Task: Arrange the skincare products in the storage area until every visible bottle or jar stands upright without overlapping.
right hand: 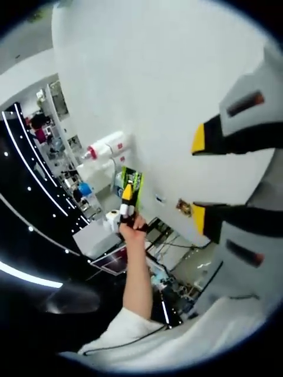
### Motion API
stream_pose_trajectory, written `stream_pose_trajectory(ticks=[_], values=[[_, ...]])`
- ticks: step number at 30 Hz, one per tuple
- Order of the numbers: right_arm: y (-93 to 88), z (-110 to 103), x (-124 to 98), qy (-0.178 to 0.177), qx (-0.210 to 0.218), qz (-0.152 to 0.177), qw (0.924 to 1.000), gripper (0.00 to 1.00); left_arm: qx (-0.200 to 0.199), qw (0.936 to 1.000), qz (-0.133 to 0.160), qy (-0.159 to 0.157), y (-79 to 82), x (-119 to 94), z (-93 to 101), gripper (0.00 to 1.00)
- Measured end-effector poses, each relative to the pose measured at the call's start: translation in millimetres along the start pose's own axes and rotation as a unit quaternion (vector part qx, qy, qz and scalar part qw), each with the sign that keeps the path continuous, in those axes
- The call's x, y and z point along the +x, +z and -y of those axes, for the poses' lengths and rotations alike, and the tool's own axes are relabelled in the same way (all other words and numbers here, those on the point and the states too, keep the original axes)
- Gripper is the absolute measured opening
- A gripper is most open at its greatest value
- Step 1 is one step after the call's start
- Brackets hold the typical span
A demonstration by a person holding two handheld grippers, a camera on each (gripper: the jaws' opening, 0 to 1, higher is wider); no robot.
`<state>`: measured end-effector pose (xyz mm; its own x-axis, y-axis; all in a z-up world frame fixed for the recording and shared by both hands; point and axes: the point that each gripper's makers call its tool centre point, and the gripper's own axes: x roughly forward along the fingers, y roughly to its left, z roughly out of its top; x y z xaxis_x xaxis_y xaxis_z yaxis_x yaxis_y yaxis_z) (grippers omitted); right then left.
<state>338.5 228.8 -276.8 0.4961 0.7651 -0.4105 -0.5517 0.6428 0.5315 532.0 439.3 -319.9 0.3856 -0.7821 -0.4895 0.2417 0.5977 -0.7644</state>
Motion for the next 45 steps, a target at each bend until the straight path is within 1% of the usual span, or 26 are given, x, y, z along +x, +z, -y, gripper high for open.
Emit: stream_pose_trajectory(ticks=[4,6,7,9,11,15,19,22,24,26,28,32,35,37,40,45], values=[[-1.2,0.7,-0.2,-0.002,-0.003,-0.004,1.0,0.33,0.0,1.0,0.0,0.0,1.6,2.0,-1.4,0.01],[-6.6,1.9,0.5,-0.005,-0.013,-0.019,0.9997,0.33,-0.005,0.9999,-0.014,0.0,6.5,16.4,-13.0,0.01],[-7.4,2.3,0.6,-0.005,-0.015,-0.021,0.9996,0.33,-0.005,0.9998,-0.019,0.003,6.0,18.7,-17.0,0.01],[-8.6,3.0,1.0,-0.005,-0.016,-0.024,0.9996,0.33,-0.008,0.9996,-0.026,0.007,5.3,21.3,-22.7,0.01],[-9.6,3.6,1.1,-0.004,-0.013,-0.026,0.9996,0.33,-0.015,0.9996,-0.025,0.004,6.9,23.9,-27.6,0.01],[-10.0,5.8,0.9,-0.005,-0.011,-0.026,0.9996,0.33,-0.011,0.9992,-0.038,0.003,5.0,29.9,-34.1,0.01],[-11.2,8.6,0.3,-0.009,-0.009,-0.029,0.9995,0.33,-0.026,0.999,-0.036,-0.003,9.0,33.4,-38.7,0.01],[-11.7,9.7,0.2,-0.008,-0.007,-0.03,0.9995,0.33,-0.029,0.9982,-0.049,0.017,7.6,35.9,-46.7,0.02],[-12.0,9.9,0.2,-0.009,-0.005,-0.031,0.9995,0.33,-0.032,0.997,-0.063,0.03,5.9,36.7,-51.2,0.02],[-11.2,9.6,-0.2,-0.008,-0.002,-0.028,0.9996,0.33,-0.031,0.9965,-0.067,0.04,6.9,37.7,-53.6,0.03],[-10.6,9.7,-0.7,-0.008,-0.002,-0.027,0.9996,0.33,-0.033,0.9952,-0.073,0.057,6.6,38.4,-57.5,0.04],[-9.1,10.7,-1.4,-0.01,0.0,-0.023,0.9997,0.33,-0.039,0.9947,-0.071,0.064,7.6,39.8,-57.4,0.05],[-8.7,10.8,-1.5,-0.01,-0.001,-0.022,0.9997,0.33,-0.033,0.9947,-0.07,0.068,7.9,40.2,-56.7,0.06],[-9.0,9.3,-0.4,-0.007,-0.004,-0.022,0.9997,0.33,-0.038,0.9938,-0.062,0.085,10.9,39.0,-58.8,0.07],[-8.5,8.4,0.0,-0.005,-0.005,-0.02,0.9998,0.33,-0.033,0.9933,-0.054,0.097,14.7,36.2,-61.2,0.09],[-5.7,7.8,-1.2,-0.004,-0.006,-0.014,0.9999,0.33,-0.035,0.9921,-0.052,0.108,15.4,29.9,-64.9,0.12]])
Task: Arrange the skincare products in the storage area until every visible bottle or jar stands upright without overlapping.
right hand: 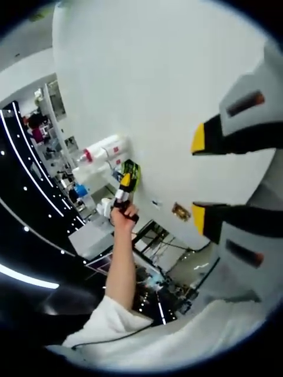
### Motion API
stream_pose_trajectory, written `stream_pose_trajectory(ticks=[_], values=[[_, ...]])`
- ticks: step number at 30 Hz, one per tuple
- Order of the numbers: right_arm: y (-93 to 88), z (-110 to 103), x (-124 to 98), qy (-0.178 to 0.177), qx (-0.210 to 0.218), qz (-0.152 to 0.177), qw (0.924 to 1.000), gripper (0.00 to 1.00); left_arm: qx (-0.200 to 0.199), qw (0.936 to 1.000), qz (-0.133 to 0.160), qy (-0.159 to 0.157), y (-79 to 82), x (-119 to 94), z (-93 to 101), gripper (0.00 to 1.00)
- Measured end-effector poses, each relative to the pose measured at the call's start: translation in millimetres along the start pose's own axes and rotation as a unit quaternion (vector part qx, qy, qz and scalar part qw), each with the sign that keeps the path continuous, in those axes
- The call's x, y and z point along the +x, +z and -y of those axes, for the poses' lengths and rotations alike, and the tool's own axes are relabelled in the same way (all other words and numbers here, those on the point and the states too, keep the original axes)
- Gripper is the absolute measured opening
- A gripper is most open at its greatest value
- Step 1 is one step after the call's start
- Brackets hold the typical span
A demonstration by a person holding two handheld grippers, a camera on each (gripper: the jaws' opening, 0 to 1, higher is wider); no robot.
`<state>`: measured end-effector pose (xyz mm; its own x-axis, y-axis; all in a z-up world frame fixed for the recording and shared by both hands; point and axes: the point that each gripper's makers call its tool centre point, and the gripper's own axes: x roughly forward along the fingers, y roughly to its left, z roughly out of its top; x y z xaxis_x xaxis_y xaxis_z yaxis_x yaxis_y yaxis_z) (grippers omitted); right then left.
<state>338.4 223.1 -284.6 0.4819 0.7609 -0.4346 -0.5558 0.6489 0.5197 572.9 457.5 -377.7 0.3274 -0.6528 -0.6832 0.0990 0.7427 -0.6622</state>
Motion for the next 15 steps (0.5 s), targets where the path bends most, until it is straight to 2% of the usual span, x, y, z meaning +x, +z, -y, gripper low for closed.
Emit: stream_pose_trajectory(ticks=[9,15], values=[[7.2,-0.1,-2.7,0.003,-0.003,0.013,0.9999,0.33,0.014,0.9993,-0.006,0.034,-6.0,-12.6,-3.8,0.19],[9.7,-1.0,-4.5,0.005,-0.006,0.02,0.9998,0.33,0.034,0.9972,0.0,0.067,-6.0,-30.3,-18.8,0.29]])
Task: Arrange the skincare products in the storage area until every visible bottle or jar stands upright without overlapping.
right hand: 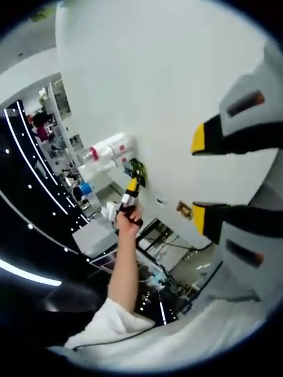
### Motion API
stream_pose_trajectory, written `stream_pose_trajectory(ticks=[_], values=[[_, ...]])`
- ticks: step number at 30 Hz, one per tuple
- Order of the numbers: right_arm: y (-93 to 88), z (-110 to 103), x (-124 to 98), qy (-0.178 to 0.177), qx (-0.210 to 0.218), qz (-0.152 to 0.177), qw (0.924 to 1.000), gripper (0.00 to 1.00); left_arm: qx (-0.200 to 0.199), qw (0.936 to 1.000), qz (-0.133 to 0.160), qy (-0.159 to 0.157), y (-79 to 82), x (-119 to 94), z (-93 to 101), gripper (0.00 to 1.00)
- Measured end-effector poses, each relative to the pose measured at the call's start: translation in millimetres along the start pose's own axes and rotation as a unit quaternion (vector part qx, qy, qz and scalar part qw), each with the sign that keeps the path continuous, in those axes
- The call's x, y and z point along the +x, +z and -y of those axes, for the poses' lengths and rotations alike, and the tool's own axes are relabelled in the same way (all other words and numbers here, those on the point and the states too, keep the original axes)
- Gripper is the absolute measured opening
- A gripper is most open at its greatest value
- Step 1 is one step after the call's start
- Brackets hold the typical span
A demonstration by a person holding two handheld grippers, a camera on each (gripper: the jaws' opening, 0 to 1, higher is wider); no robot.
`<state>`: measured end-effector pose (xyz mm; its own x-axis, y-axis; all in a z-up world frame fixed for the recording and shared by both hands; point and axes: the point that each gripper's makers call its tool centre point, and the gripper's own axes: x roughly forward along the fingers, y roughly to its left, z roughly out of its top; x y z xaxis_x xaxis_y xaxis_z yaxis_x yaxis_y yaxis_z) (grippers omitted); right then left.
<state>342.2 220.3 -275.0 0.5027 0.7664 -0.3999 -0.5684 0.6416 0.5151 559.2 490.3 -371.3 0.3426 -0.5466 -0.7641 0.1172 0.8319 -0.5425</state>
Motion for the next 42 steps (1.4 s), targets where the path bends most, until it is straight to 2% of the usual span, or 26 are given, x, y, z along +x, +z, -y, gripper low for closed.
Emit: stream_pose_trajectory(ticks=[6,9,10,12,14,16,18,19,20,23,26,28,29,31,33,36,37,38,39,42], values=[[0.5,-1.7,-0.1,0.004,-0.005,0.002,1.0,0.33,0.035,0.9991,0.01,0.022,-11.9,-18.2,-0.4,0.32],[1.6,-2.7,-0.7,0.005,-0.007,0.005,1.0,0.33,0.072,0.9962,-0.001,0.05,-21.8,-24.4,-5.1,0.37],[2.2,-3.2,-1.0,0.005,-0.007,0.006,0.9999,0.33,0.092,0.9935,-0.003,0.067,-24.3,-26.8,-9.2,0.39],[3.3,-4.0,-1.0,0.006,-0.009,0.009,0.9999,0.33,0.149,0.9833,-0.009,0.105,-35.0,-33.7,-10.3,0.44],[3.2,-4.5,-0.8,0.007,-0.01,0.009,0.9999,0.33,0.165,0.9787,-0.015,0.121,-43.0,-37.1,-11.4,0.48],[3.7,-5.3,-0.3,0.008,-0.013,0.009,0.9998,0.33,0.158,0.9797,-0.017,0.122,-55.5,-39.5,-6.4,0.51],[4.5,-5.6,-0.2,0.006,-0.017,0.011,0.9998,0.33,0.17,0.9732,-0.012,0.154,-66.6,-44.8,-11.0,0.52],[4.7,-5.4,-0.2,0.006,-0.018,0.011,0.9998,0.33,0.172,0.9719,-0.013,0.16,-68.7,-45.6,-11.8,0.52],[5.6,-5.1,-0.6,0.004,-0.021,0.013,0.9997,0.33,0.196,0.9649,-0.02,0.173,-77.1,-45.7,-13.4,0.53],[6.2,-5.1,-0.8,0.004,-0.021,0.016,0.9997,0.33,0.204,0.9596,-0.019,0.193,-89.9,-42.0,-15.2,0.61],[5.8,-6.3,-0.4,0.006,-0.025,0.015,0.9996,0.32,0.176,0.9638,-0.005,0.2,-102.3,-39.6,-15.6,0.6],[5.1,-7.0,0.0,0.006,-0.027,0.014,0.9995,0.32,0.172,0.9636,-0.004,0.205,-104.3,-38.5,-17.6,0.58],[4.4,-7.6,0.4,0.006,-0.03,0.012,0.9995,0.32,0.18,0.9594,0.007,0.217,-101.1,-39.3,-19.8,0.58],[4.2,-8.4,0.5,0.007,-0.033,0.011,0.9994,0.32,0.162,0.9613,0.019,0.222,-97.8,-39.3,-20.7,0.56],[4.7,-8.2,0.3,0.006,-0.034,0.013,0.9993,0.32,0.16,0.9609,0.024,0.225,-97.6,-39.0,-20.8,0.54],[5.0,-6.3,0.0,0.002,-0.036,0.013,0.9993,0.32,0.16,0.96,0.044,0.226,-97.1,-37.5,-16.5,0.42],[6.1,-5.9,-0.4,0.001,-0.035,0.015,0.9993,0.32,0.171,0.9574,0.046,0.228,-97.8,-37.9,-13.7,0.42],[6.3,-5.7,-0.5,0.001,-0.035,0.016,0.9993,0.32,0.171,0.9574,0.049,0.227,-96.6,-38.8,-13.5,0.42],[6.3,-5.3,-0.6,0.001,-0.034,0.015,0.9993,0.32,0.159,0.9601,0.05,0.224,-97.0,-39.7,-14.3,0.42],[6.2,-5.5,-0.3,0.001,-0.035,0.015,0.9993,0.32,0.163,0.9598,0.047,0.224,-97.4,-38.5,-13.1,0.42]])
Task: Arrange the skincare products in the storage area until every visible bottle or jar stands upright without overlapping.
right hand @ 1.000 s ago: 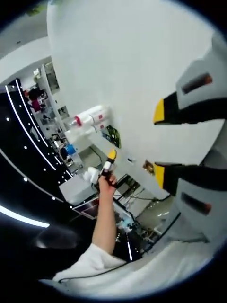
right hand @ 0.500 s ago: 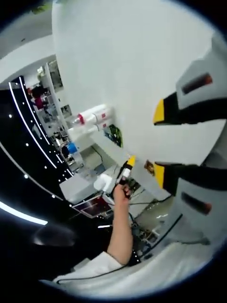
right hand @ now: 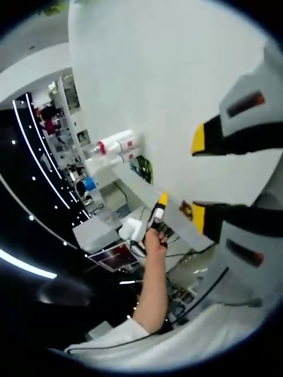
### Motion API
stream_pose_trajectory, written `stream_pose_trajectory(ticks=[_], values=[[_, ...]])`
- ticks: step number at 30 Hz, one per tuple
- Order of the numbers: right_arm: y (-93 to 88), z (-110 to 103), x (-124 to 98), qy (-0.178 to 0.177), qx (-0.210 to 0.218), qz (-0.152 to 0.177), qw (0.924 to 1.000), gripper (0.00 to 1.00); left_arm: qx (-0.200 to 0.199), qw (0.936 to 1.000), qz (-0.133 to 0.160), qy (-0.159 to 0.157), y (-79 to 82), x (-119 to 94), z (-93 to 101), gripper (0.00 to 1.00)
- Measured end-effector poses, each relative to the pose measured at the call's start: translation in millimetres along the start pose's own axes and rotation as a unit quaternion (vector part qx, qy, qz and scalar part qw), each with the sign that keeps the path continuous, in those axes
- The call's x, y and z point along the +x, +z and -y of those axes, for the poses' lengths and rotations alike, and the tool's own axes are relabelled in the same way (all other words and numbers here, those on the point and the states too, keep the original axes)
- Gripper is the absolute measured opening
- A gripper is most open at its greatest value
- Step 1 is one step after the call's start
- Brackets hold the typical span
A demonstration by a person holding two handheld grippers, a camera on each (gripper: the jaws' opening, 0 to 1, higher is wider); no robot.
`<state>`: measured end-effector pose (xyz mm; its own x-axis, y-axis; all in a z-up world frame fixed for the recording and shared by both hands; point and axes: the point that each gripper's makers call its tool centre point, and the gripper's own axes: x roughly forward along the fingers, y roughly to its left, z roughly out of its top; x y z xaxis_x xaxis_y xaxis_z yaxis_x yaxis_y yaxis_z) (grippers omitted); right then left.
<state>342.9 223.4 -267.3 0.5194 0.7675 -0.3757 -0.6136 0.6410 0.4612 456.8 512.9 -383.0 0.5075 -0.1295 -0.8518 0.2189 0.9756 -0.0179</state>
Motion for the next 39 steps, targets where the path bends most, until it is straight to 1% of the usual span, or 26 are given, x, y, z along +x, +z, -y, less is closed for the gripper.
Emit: stream_pose_trajectory(ticks=[3,5,7,9,11,14,15,16,18,19,20,23,24,26,27,29,30,31,32,33,34,35,36,37,38,39], values=[[0.2,-0.6,0.2,0.001,-0.002,0.0,1.0,0.32,-0.001,0.9999,-0.009,-0.004,-1.3,-1.9,1.7,0.42],[0.1,-0.4,0.2,0.001,-0.002,0.0,1.0,0.32,-0.001,1.0,-0.007,-0.006,-0.9,-4.7,3.2,0.42],[0.9,-0.3,-0.1,0.002,-0.001,0.002,1.0,0.32,-0.016,0.9997,0.003,-0.019,2.0,-10.1,9.0,0.42],[0.9,-0.2,0.0,0.002,0.0,0.002,1.0,0.32,-0.021,0.9993,0.011,-0.028,4.9,-14.1,14.4,0.42],[0.1,-0.6,0.6,0.005,0.001,0.001,1.0,0.32,-0.01,0.9985,0.035,-0.041,14.4,-24.0,26.2,0.42],[-0.9,-2.4,1.4,0.01,0.003,-0.001,0.9999,0.33,-0.004,0.9965,0.054,-0.064,22.8,-36.3,46.1,0.42],[-1.3,-4.6,1.7,0.015,0.006,-0.002,0.9999,0.33,0.005,0.9951,0.065,-0.074,26.6,-45.8,61.2,0.42],[-1.6,-5.2,1.9,0.017,0.008,-0.003,0.9998,0.33,0.011,0.9944,0.069,-0.079,27.8,-48.3,66.4,0.42],[-4.3,-10.2,3.4,0.035,0.029,-0.007,0.999,0.34,0.033,0.9898,0.082,-0.112,29.7,-60.7,99.6,0.42],[-5.8,-12.8,4.5,0.045,0.04,-0.009,0.9981,0.34,0.052,0.9867,0.086,-0.128,29.1,-66.4,116.5,0.42],[-6.2,-13.5,4.7,0.048,0.043,-0.01,0.9979,0.34,0.055,0.9859,0.089,-0.13,29.0,-68.4,121.3,0.42],[-6.3,-13.9,4.8,0.049,0.045,-0.011,0.9977,0.35,0.056,0.9856,0.091,-0.131,28.8,-70.1,125.1,0.42],[-6.3,-14.3,4.9,0.051,0.047,-0.01,0.9975,0.36,0.057,0.9849,0.094,-0.134,28.4,-72.5,130.7,0.42],[-3.9,-17.6,3.8,0.062,0.065,-0.004,0.996,0.37,0.071,0.9752,0.109,-0.179,23.5,-90.4,174.4,0.42],[3.4,-21.6,3.2,0.071,0.084,0.012,0.9938,0.37,0.112,0.9635,0.113,-0.215,11.4,-105.9,213.3,0.42],[2.9,-25.8,2.4,0.083,0.103,0.01,0.9911,0.35,0.119,0.9606,0.119,-0.221,8.9,-112.8,226.1,0.42],[0.9,-27.4,2.7,0.089,0.113,0.004,0.9896,0.32,0.132,0.9566,0.126,-0.227,9.1,-117.5,234.1,0.42],[-1.0,-29.0,3.1,0.095,0.122,-0.003,0.9879,0.32,0.145,0.9523,0.133,-0.233,9.2,-122.3,242.1,0.42],[-0.7,-27.9,4.3,0.093,0.122,-0.001,0.9882,0.32,0.156,0.9506,0.137,-0.231,9.3,-125.0,245.8,0.42],[-0.8,-29.1,4.1,0.095,0.124,-0.002,0.9878,0.31,0.168,0.9472,0.142,-0.233,9.6,-127.5,250.3,0.42],[-0.3,-32.1,3.4,0.105,0.135,-0.002,0.9853,0.31,0.182,0.9448,0.144,-0.231,8.7,-130.0,254.8,0.42],[1.4,-35.3,2.6,0.115,0.148,0.001,0.9822,0.31,0.183,0.9446,0.145,-0.231,8.6,-130.9,256.1,0.42],[2.9,-36.5,2.3,0.12,0.155,0.004,0.9806,0.31,0.19,0.9428,0.148,-0.23,8.7,-132.4,259.0,0.42],[6.1,-37.2,1.4,0.129,0.175,0.012,0.9759,0.31,0.194,0.9412,0.147,-0.234,6.9,-134.4,263.0,0.42],[6.1,-37.0,1.2,0.13,0.178,0.012,0.9753,0.3,0.2,0.9395,0.148,-0.235,6.1,-136.0,265.9,0.42],[5.5,-37.1,0.9,0.132,0.183,0.01,0.9742,0.3,0.21,0.936,0.149,-0.239,3.7,-140.0,271.8,0.42]])
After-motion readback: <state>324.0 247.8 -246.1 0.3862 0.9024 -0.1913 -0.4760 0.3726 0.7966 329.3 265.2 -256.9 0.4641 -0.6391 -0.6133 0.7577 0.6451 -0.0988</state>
